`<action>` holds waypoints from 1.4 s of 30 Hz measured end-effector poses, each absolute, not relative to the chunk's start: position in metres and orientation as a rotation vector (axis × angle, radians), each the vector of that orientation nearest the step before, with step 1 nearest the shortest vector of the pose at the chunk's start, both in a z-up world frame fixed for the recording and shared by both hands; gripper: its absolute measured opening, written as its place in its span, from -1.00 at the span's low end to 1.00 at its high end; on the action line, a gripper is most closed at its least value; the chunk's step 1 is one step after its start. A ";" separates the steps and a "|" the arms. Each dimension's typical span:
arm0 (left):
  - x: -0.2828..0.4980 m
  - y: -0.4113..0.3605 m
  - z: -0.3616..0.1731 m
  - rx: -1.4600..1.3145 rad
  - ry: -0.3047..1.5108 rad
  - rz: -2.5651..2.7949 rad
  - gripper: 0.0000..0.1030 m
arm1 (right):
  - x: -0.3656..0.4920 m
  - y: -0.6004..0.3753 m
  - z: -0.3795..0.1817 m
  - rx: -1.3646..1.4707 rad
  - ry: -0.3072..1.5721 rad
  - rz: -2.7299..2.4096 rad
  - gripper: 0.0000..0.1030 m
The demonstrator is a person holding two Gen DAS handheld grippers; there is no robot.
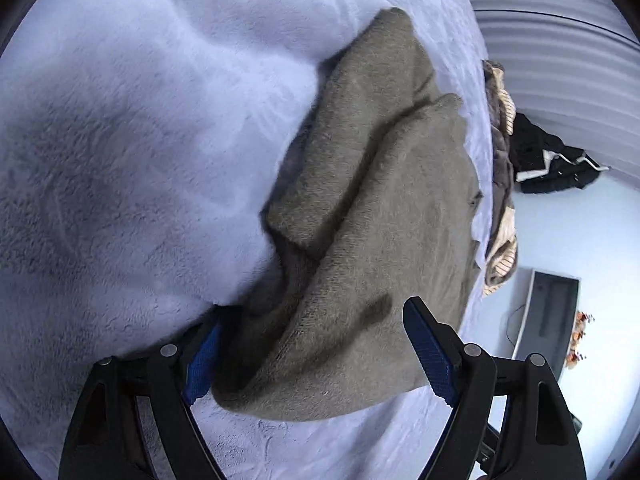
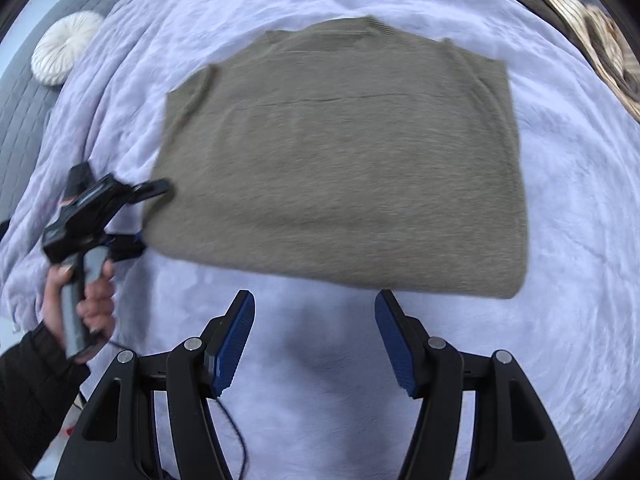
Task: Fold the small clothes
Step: 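Grasp one side edge of the folded sweater with both grippers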
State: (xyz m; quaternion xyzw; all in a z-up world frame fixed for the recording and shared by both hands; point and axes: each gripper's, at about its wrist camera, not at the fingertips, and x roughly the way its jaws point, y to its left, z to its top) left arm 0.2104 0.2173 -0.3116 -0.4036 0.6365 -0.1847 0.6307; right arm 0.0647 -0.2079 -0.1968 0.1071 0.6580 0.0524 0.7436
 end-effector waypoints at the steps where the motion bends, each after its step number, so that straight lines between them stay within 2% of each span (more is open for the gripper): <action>1: 0.210 0.215 -0.310 -0.901 1.450 -0.440 0.61 | 0.067 -0.198 -0.194 0.208 1.440 0.125 0.29; 3: 0.213 0.208 -0.307 -0.842 1.435 -0.464 0.59 | 0.074 -0.185 -0.191 0.172 1.440 0.129 0.29; 4: 0.214 0.205 -0.304 -0.820 1.423 -0.470 0.35 | 0.083 -0.180 -0.190 0.156 1.440 0.125 0.29; 6: 0.217 0.198 -0.300 -0.837 1.403 -0.496 0.01 | 0.102 -0.169 -0.186 0.135 1.433 0.106 0.29; 8: 0.217 0.194 -0.302 -0.831 1.394 -0.521 -0.03 | 0.121 -0.158 -0.185 0.145 1.424 0.107 0.29; 9: 0.216 0.194 -0.306 -0.812 1.401 -0.527 -0.28 | 0.133 -0.149 -0.185 0.154 1.423 0.112 0.29; 11: 0.215 0.197 -0.312 -0.854 1.400 -0.543 -0.36 | 0.161 -0.129 -0.188 0.150 1.427 0.119 0.35; 12: 0.212 0.201 -0.312 -0.871 1.385 -0.560 -0.54 | 0.172 -0.119 -0.191 0.141 1.427 0.120 0.38; 17: 0.211 0.193 -0.300 -0.820 1.340 -0.603 -0.54 | 0.252 -0.060 -0.230 0.074 1.471 0.098 0.39; 24: 0.207 0.203 -0.309 -0.839 1.321 -0.647 -0.54 | 0.301 -0.011 -0.279 0.130 1.567 0.046 0.40; 27: 0.204 0.201 -0.307 -0.802 1.318 -0.651 -0.54 | 0.310 0.011 -0.292 0.037 1.583 -0.007 0.40; 29: 0.205 0.197 -0.305 -0.792 1.317 -0.648 -0.54 | 0.312 0.024 -0.301 -0.013 1.599 -0.038 0.56; 33: 0.203 0.196 -0.307 -0.779 1.320 -0.644 -0.54 | 0.310 0.059 -0.322 -0.324 1.615 -0.061 0.57; 34: 0.202 0.196 -0.307 -0.777 1.322 -0.643 -0.54 | 0.308 0.060 -0.324 -0.347 1.606 -0.058 0.47; 35: 0.202 0.196 -0.308 -0.782 1.323 -0.641 -0.54 | 0.307 0.057 -0.324 -0.333 1.601 -0.066 -0.06; 36: 0.203 0.196 -0.307 -0.793 1.323 -0.638 -0.54 | 0.307 0.045 -0.318 -0.260 1.601 -0.075 -0.34; 37: 0.204 0.193 -0.305 -0.793 1.319 -0.636 -0.54 | 0.307 0.032 -0.310 -0.167 1.598 -0.058 -0.53; 42: 0.204 0.188 -0.293 -0.703 1.334 -0.599 -0.53 | 0.302 -0.009 -0.279 0.015 1.562 0.024 -0.61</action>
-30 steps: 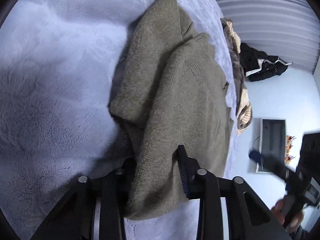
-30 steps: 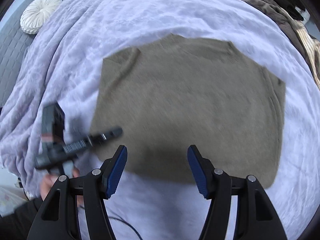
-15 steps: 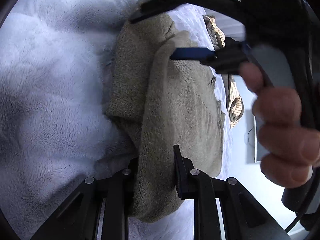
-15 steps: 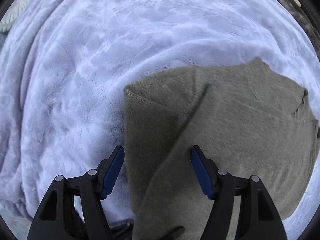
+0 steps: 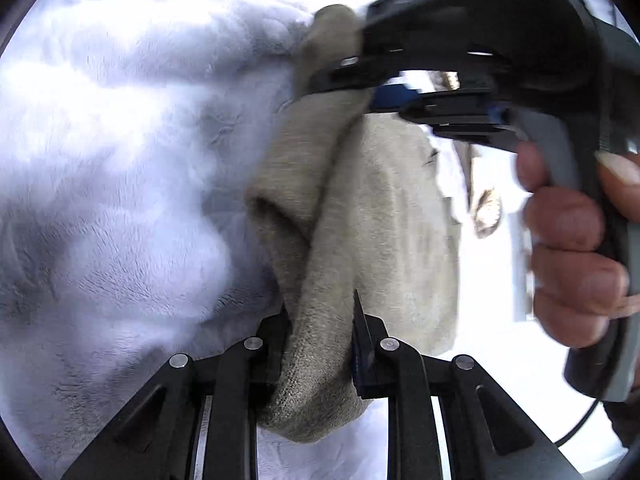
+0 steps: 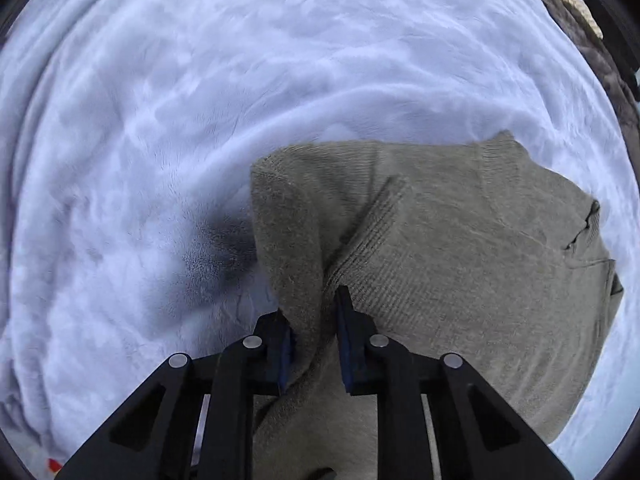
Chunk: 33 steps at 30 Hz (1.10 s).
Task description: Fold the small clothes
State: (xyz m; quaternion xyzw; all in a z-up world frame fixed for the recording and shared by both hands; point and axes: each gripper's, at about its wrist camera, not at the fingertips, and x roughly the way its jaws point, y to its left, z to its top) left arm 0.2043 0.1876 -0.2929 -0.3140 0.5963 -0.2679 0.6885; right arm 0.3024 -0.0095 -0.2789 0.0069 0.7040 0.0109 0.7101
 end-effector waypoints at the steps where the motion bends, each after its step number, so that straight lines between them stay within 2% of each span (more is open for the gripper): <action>1: 0.205 0.186 -0.292 -0.692 1.344 -0.590 -0.53 | 0.301 -0.013 -0.274 0.032 1.552 0.040 -0.61; 2: 0.206 0.186 -0.291 -0.681 1.358 -0.581 -0.42 | 0.299 -0.016 -0.270 0.045 1.545 0.052 -0.61; 3: 0.206 0.187 -0.291 -0.662 1.379 -0.552 0.11 | 0.297 -0.019 -0.264 0.069 1.537 0.073 -0.62; 4: 0.204 0.191 -0.289 -0.663 1.380 -0.531 0.81 | 0.294 -0.022 -0.260 0.088 1.529 0.089 -0.62; 5: 0.199 0.200 -0.288 -0.682 1.357 -0.512 0.98 | 0.291 -0.025 -0.256 0.102 1.520 0.103 -0.62; 7: 0.188 0.217 -0.278 -0.707 1.279 -0.476 0.98 | 0.286 -0.033 -0.249 0.128 1.503 0.127 -0.62; 10: 0.188 0.228 -0.279 -0.726 1.283 -0.466 0.98 | 0.281 -0.048 -0.241 0.187 1.475 0.154 -0.63; 17: 0.221 0.181 -0.282 -0.612 1.335 -0.545 0.98 | 0.284 -0.071 -0.240 0.263 1.446 0.183 -0.63; 18: 0.218 0.174 -0.282 -0.629 1.316 -0.593 0.92 | 0.284 -0.076 -0.239 0.265 1.445 0.186 -0.63; 19: 0.222 0.168 -0.283 -0.639 1.308 -0.631 0.10 | 0.284 -0.079 -0.239 0.269 1.444 0.190 -0.63; 20: 0.225 0.160 -0.286 -0.612 1.334 -0.666 -0.59 | 0.284 -0.081 -0.240 0.275 1.444 0.191 -0.63; 25: 0.218 0.140 -0.272 -0.458 1.320 -0.639 -0.64 | 0.284 -0.094 -0.244 0.350 1.452 0.213 -0.63; 27: 0.216 0.131 -0.266 -0.407 1.310 -0.630 -0.64 | 0.288 -0.094 -0.247 0.388 1.460 0.231 -0.55; 28: 0.216 0.126 -0.265 -0.375 1.310 -0.625 -0.64 | 0.290 -0.093 -0.247 0.392 1.465 0.234 -0.43; 29: 0.219 0.117 -0.265 -0.350 1.310 -0.620 -0.64 | 0.293 -0.089 -0.248 0.372 1.473 0.227 -0.04; 31: 0.218 0.106 -0.263 -0.286 1.304 -0.610 -0.64 | 0.298 -0.079 -0.247 0.295 1.472 0.208 0.41; 33: 0.213 0.100 -0.257 -0.253 1.298 -0.606 -0.64 | 0.304 -0.069 -0.250 0.243 1.481 0.208 0.42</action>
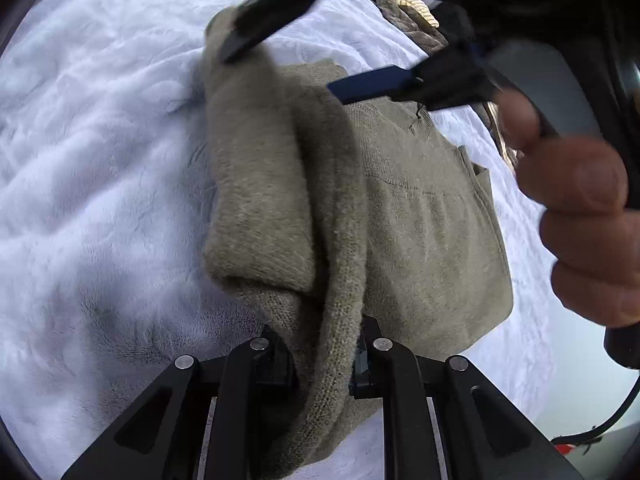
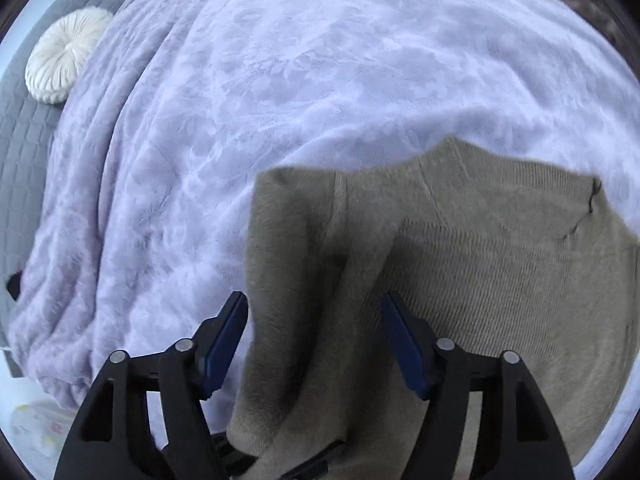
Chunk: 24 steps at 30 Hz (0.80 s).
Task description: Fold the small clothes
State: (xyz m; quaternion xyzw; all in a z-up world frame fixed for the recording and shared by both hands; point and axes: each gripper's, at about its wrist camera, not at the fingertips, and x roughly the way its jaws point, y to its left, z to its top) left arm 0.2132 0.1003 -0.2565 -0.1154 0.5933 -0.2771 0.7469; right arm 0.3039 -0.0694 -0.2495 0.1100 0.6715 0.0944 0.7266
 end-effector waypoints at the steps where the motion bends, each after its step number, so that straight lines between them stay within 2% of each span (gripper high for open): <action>1: 0.211 0.101 -0.256 -0.250 1.297 -0.605 -0.64 | 0.308 -0.064 -0.253 0.219 1.500 0.198 0.42; 9: 0.206 0.077 -0.246 -0.167 1.280 -0.595 -0.64 | 0.316 -0.027 -0.275 -0.002 1.600 0.205 0.41; 10: 0.206 0.077 -0.247 -0.178 1.285 -0.590 -0.64 | 0.314 -0.026 -0.277 -0.017 1.602 0.196 -0.05; 11: 0.205 0.079 -0.249 -0.193 1.294 -0.586 -0.64 | 0.313 -0.026 -0.280 -0.026 1.615 0.191 -0.69; 24: 0.194 0.068 -0.225 -0.135 1.314 -0.474 -0.64 | 0.300 -0.081 -0.245 0.138 1.546 0.275 -0.70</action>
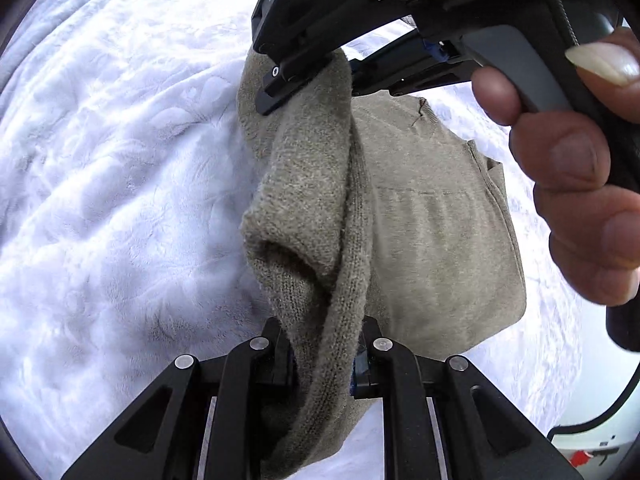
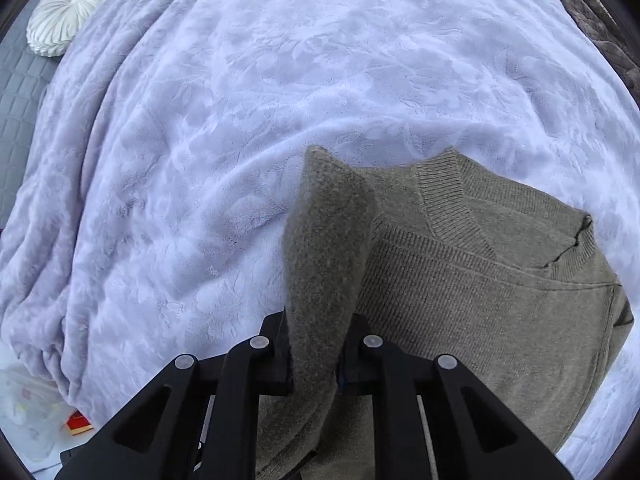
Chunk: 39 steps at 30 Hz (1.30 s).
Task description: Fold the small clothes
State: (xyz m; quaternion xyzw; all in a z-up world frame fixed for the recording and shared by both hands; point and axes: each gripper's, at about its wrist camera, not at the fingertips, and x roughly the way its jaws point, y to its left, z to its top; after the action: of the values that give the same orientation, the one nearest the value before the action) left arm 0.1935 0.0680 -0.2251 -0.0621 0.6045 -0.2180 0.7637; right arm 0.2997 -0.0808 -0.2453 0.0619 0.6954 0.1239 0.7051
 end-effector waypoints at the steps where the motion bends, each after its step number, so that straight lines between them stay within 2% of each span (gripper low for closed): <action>1: 0.191 0.063 -0.220 -0.124 1.312 -0.467 -0.64 | 0.299 -0.083 -0.241 0.140 1.541 0.295 -0.70; 13: 0.167 -0.010 -0.178 0.070 1.315 -0.403 -0.64 | 0.282 -0.128 -0.195 0.174 1.481 0.490 -0.70; 39: 0.136 -0.097 -0.187 0.321 1.382 -0.261 -0.64 | 0.247 -0.250 -0.185 0.297 1.368 0.581 -0.70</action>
State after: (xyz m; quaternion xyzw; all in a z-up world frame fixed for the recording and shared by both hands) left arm 0.1360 -0.0970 -0.1867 0.1469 0.6324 -0.1195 0.7511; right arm 0.2475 -0.2503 -0.1850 0.1346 0.6202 0.2634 0.7265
